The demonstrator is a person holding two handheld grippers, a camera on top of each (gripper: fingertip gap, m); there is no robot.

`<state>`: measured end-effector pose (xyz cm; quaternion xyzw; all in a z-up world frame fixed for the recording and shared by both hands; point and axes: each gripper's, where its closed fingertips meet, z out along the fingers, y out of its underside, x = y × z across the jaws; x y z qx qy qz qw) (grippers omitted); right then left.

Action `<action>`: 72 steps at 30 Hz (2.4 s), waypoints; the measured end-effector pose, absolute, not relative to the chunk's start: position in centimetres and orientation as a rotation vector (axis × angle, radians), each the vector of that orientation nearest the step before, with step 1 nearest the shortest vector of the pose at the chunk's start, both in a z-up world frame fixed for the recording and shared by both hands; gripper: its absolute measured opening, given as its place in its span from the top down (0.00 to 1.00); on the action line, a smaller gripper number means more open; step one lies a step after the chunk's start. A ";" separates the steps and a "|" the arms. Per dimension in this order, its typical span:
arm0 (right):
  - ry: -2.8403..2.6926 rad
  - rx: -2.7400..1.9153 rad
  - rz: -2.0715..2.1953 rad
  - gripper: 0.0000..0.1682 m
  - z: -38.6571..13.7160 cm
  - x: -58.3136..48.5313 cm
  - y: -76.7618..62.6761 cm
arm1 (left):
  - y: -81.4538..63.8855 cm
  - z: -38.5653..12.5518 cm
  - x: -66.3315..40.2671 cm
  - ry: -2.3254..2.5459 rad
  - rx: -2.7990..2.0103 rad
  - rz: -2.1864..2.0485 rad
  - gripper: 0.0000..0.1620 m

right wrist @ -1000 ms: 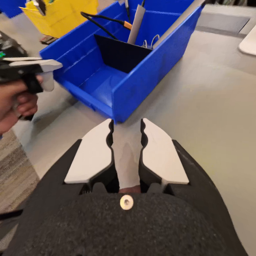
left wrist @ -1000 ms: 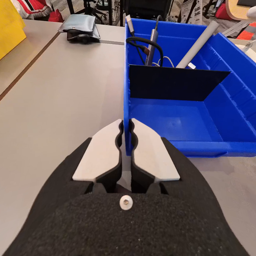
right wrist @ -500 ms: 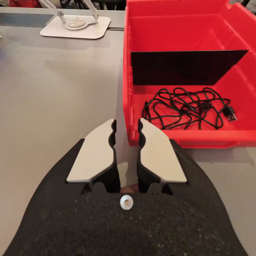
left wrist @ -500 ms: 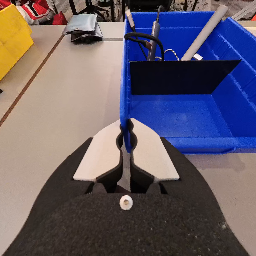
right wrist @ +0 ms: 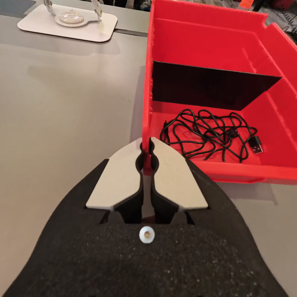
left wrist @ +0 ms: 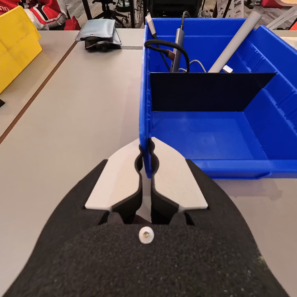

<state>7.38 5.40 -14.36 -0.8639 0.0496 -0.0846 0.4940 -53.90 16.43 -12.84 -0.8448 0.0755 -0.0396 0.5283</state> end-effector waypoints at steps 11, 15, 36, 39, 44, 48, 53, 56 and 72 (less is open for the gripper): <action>0.033 -2.064 -0.120 0.87 -14.1 6.1 4.2 | 15.7 -12.4 -54.4 0.150 -2.032 -0.035 0.93; -0.023 -1.986 -0.048 0.83 -12.4 5.1 1.4 | 13.0 -8.6 -55.3 0.033 -1.913 0.005 0.80; 0.017 -2.083 0.203 0.87 -15.2 5.5 -1.5 | 4.9 -14.2 -35.8 0.410 -2.076 -0.615 0.82; -0.009 -2.087 0.141 0.87 -15.3 5.8 -1.7 | 5.1 -14.1 -35.8 0.443 -2.062 -0.566 0.82; 0.005 -2.081 0.121 0.87 -15.2 6.3 -2.0 | 5.2 -14.1 -35.0 0.478 -2.050 -0.568 0.82; 0.036 -2.075 0.148 0.88 -15.2 6.6 -2.2 | 5.4 -14.1 -34.7 0.477 -2.047 -0.579 0.82; 0.055 -2.077 0.161 0.88 -15.2 6.8 -2.3 | 5.3 -13.4 -34.3 0.488 -2.011 -0.609 0.82; 0.053 -2.082 0.162 0.88 -15.3 6.7 -2.3 | 5.0 -13.2 -34.0 0.516 -1.991 -0.615 0.82; 0.064 -2.097 0.195 0.88 -15.6 6.5 -2.4 | 5.7 -10.2 -35.1 0.481 -1.944 -0.685 0.82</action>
